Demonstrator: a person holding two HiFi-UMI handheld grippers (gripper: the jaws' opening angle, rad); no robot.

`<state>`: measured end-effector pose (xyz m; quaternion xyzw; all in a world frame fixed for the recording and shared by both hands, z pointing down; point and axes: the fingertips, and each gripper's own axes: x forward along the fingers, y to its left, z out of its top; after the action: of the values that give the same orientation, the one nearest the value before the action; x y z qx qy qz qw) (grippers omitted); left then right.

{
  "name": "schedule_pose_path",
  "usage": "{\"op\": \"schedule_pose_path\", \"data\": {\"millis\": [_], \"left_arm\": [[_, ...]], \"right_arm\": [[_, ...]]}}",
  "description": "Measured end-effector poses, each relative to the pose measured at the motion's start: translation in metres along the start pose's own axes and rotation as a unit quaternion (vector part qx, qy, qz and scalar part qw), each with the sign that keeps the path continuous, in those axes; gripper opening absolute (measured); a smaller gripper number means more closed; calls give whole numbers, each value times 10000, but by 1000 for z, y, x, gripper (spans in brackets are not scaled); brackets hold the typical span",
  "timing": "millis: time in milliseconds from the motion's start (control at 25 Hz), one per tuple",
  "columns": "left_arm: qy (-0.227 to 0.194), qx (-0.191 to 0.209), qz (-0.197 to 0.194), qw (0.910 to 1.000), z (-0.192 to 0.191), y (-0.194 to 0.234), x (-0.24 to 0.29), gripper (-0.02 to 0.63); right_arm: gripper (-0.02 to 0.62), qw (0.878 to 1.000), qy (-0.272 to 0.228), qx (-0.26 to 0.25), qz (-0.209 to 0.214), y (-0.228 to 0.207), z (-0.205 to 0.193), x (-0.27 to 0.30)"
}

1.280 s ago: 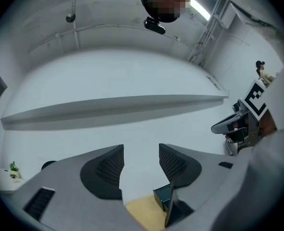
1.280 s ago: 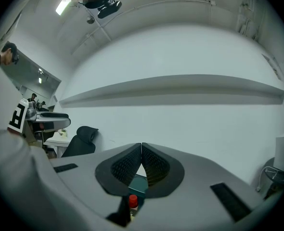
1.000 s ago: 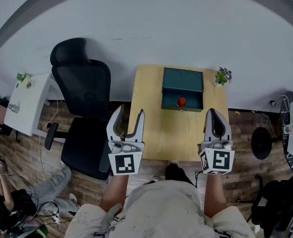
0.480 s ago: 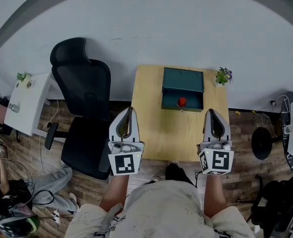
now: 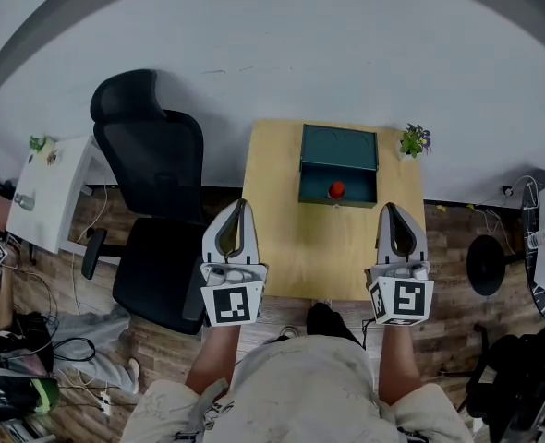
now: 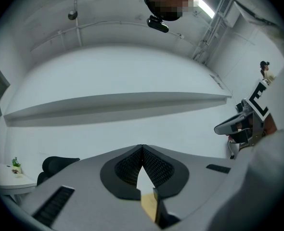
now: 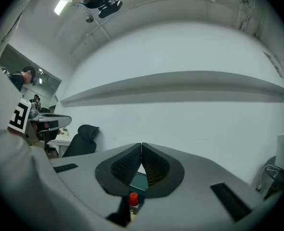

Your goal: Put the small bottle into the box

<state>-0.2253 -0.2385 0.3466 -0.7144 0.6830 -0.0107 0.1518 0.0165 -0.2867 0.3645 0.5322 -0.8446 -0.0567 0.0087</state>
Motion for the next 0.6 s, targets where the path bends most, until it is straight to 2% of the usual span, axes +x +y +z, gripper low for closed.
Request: {"op": "schedule_pose_path", "data": {"millis": [600], "left_arm": [[196, -11, -52, 9998, -11, -3, 5, 8]], "right_arm": [[17, 9997, 117, -82, 199, 9, -9, 6]]}}
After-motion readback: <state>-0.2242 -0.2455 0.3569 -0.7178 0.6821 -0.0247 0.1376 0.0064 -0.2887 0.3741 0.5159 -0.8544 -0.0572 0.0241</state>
